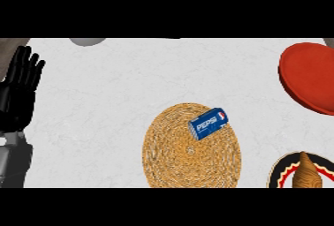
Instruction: Pick the tomato from the placemat and place it in the bowl
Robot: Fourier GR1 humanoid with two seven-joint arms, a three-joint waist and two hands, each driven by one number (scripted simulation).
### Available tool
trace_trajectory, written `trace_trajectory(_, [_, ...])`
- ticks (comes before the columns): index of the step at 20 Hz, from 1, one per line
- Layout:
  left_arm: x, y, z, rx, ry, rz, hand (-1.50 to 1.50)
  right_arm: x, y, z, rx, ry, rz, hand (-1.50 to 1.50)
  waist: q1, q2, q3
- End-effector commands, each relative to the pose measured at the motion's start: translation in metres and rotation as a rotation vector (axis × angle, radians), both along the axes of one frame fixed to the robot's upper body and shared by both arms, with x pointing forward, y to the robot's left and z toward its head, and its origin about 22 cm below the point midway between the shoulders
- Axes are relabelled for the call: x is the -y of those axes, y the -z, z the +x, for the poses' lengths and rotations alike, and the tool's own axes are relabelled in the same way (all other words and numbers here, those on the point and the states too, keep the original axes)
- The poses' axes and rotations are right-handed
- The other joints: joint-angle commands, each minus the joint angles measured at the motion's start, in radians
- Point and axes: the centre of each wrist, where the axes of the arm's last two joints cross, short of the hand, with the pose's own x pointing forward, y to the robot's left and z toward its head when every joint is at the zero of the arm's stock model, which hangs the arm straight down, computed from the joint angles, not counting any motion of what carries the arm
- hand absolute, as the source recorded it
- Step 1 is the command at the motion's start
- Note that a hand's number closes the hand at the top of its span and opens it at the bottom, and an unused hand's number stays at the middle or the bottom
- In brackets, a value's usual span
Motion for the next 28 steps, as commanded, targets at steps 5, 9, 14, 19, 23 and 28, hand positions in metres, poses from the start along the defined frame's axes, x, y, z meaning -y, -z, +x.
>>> trace_trajectory(5, [0.012,-0.005,0.007,0.006,0.047,-0.005,0.0,0.011,-0.014,-0.003,-0.1,-0.215,0.146,1.5,0.042,-0.001,-0.004])
trace_trajectory(9, [0.018,-0.005,0.013,0.0,0.053,0.003,0.0,0.001,-0.013,0.006,-0.148,-0.276,0.097,1.5,0.033,0.0,-0.005])
trace_trajectory(14, [0.026,0.003,0.012,-0.017,0.045,-0.001,0.0,-0.016,-0.008,0.024,-0.244,-0.321,0.073,1.5,0.044,-0.008,-0.009])
trace_trajectory(19, [0.027,-0.004,0.013,-0.006,0.047,0.015,0.0,-0.02,0.018,0.032,-0.302,-0.342,0.059,1.5,0.036,-0.011,-0.006])
trace_trajectory(23, [0.031,-0.002,0.015,-0.007,0.057,0.002,0.0,-0.037,0.039,0.051,-0.316,-0.345,0.005,1.5,0.043,-0.006,-0.007])
trace_trajectory(28, [0.02,-0.001,0.019,-0.001,0.03,0.002,0.0,-0.051,0.088,0.066,-0.327,-0.303,-0.122,1.5,0.029,-0.006,-0.007])
